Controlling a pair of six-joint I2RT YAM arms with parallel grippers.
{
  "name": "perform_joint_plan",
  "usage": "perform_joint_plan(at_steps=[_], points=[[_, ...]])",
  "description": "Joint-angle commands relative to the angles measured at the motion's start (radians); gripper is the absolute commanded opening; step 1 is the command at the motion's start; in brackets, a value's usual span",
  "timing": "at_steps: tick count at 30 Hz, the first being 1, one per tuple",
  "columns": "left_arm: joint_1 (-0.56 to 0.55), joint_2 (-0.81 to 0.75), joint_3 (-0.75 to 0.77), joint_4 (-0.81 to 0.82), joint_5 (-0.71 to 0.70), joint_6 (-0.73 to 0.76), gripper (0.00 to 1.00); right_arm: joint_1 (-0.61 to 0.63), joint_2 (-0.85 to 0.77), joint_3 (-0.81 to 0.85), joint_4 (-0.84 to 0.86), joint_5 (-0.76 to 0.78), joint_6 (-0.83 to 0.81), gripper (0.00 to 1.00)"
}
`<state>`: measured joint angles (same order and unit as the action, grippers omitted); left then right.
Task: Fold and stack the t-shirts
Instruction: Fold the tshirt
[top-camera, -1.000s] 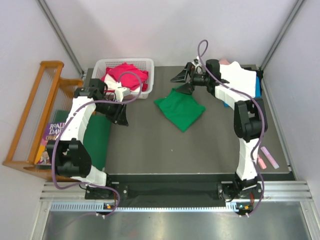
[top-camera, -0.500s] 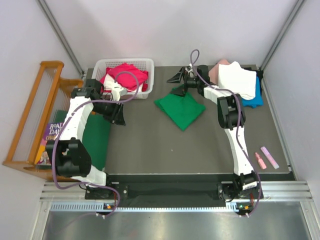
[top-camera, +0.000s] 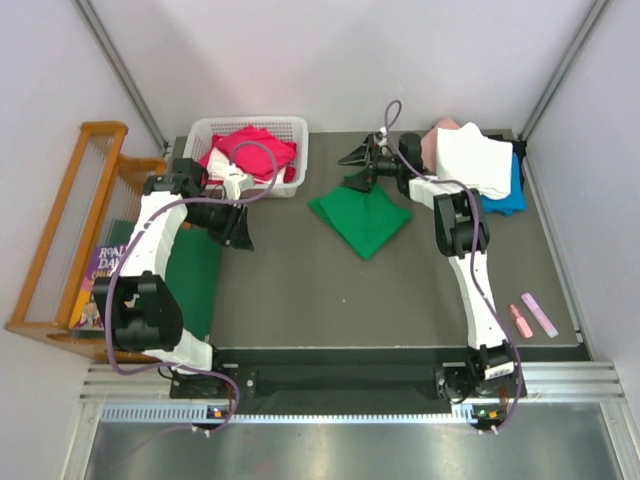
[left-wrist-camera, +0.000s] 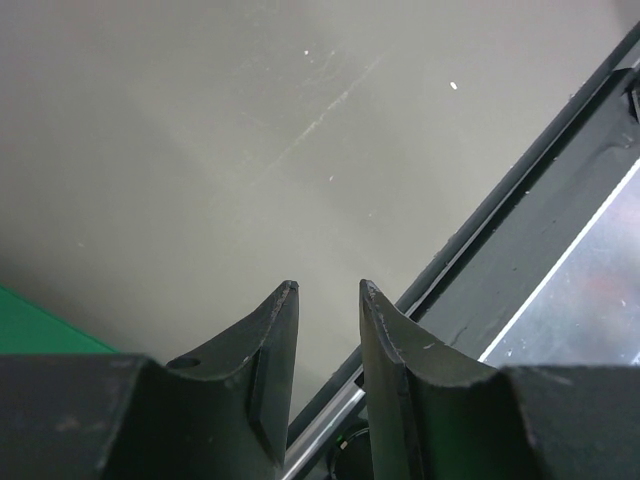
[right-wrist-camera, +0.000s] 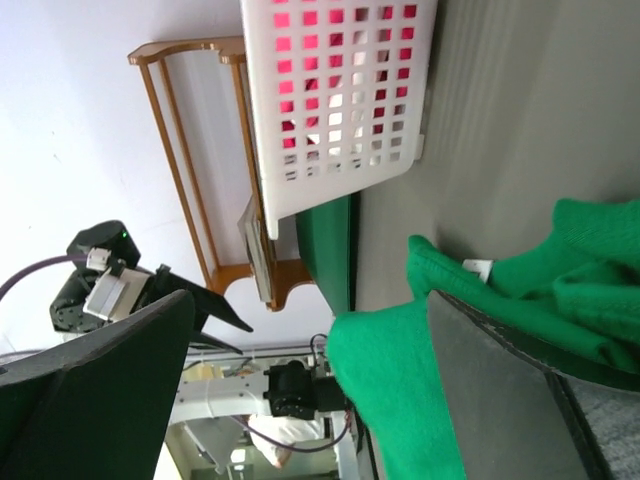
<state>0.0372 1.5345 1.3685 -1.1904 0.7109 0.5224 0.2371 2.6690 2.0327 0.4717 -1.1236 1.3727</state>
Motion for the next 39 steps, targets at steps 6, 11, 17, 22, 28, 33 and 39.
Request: perform_joint_plan(at_steps=[6,11,17,22,28,33,39], points=[[0.004,-0.019,0.004,-0.021,0.078,-0.009,0.36,0.027,-0.336,-0.080,-0.085,-0.008,-0.156,1.00],[0.006,-0.028,-0.009,-0.017,0.075,-0.007,0.36,0.060,-0.396,-0.202,-0.084,-0.008,-0.188,1.00],[0.004,-0.031,-0.009,-0.014,0.073,-0.004,0.36,0.117,-0.371,-0.324,-0.088,0.011,-0.230,1.00],[0.004,-0.033,-0.014,-0.017,0.076,0.005,0.37,0.136,-0.275,-0.306,-0.074,0.018,-0.201,1.00],[0.006,-0.042,-0.023,-0.015,0.067,0.011,0.36,0.143,-0.160,-0.206,-0.315,0.044,-0.338,1.00],[0.004,-0.040,-0.031,-0.012,0.079,0.013,0.36,0.157,-0.112,-0.175,-0.508,0.067,-0.445,1.00],[0.004,-0.040,-0.037,-0.012,0.085,0.011,0.37,0.165,-0.184,-0.198,-0.490,0.022,-0.468,1.00]])
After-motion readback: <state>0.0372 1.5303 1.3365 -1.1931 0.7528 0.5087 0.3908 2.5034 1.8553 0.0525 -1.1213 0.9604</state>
